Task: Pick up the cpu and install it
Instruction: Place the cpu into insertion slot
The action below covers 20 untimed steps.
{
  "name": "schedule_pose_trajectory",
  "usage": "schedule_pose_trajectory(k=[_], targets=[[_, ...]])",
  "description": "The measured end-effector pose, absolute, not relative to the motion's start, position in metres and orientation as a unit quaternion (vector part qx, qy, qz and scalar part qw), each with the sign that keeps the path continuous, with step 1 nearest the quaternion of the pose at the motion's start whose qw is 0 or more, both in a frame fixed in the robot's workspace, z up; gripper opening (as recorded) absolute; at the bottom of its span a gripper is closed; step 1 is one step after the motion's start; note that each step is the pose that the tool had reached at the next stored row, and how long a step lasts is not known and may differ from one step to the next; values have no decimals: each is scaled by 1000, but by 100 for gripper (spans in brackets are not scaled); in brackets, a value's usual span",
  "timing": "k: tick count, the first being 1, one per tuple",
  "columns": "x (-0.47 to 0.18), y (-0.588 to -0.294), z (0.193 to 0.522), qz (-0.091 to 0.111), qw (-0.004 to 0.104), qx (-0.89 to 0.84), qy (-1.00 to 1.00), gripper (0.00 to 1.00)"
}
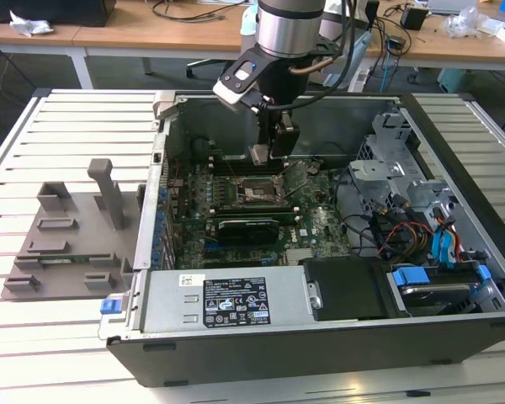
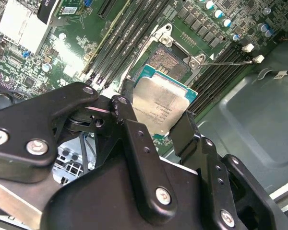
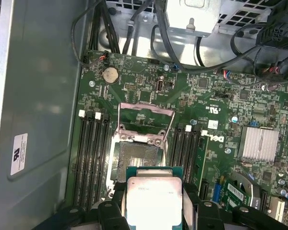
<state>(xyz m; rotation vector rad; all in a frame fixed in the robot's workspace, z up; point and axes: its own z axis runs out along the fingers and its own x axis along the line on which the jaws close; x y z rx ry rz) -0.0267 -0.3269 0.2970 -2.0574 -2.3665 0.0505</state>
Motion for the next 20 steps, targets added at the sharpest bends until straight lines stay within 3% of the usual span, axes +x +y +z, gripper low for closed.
schedule_pose_trajectory(k=[20], targets=[[-27, -327, 296, 16, 3, -684, -729, 55]])
